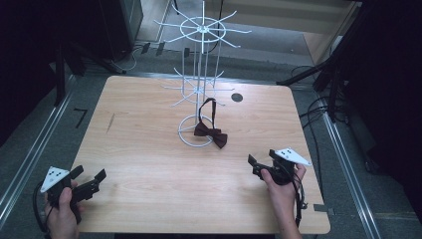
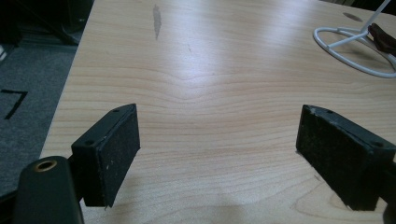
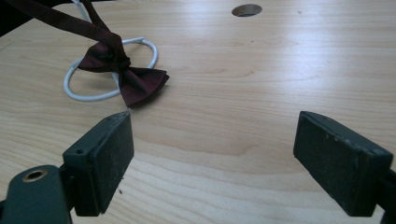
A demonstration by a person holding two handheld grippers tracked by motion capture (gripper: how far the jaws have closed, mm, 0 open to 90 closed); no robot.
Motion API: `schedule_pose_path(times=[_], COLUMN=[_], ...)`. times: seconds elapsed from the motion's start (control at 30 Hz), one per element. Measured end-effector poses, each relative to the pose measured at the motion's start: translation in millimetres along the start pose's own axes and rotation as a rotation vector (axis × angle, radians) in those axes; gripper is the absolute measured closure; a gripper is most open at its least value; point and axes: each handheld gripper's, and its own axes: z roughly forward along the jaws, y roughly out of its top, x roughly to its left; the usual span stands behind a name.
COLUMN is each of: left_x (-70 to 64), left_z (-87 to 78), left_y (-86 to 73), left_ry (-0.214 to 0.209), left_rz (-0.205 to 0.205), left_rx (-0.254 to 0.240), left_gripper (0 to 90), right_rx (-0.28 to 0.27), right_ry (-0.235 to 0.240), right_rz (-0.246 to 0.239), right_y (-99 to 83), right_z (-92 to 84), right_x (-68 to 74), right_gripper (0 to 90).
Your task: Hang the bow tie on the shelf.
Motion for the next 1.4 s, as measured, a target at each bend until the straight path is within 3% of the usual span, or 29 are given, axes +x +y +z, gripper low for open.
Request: schedule_pose_path(times=[0.5, 1.4], left_x=[-0.4, -0.7], left_z=[0.0, 0.2], left_y=[0.1, 0.1], left_ry=[0.002, 0.004], left_rz=[0.004, 0.006], left_rx=[0.003, 0.003], left_gripper=[14.4, 14.4], right_rx=[0.006, 0.017], right_ry=[-0.041, -0.140], right_rz=[0.036, 0.076], right_y=[-19.7, -42.4], right_z=[-31.5, -67.5], right_x=[-27.9, -75.0], right_gripper=[13.2, 13.3])
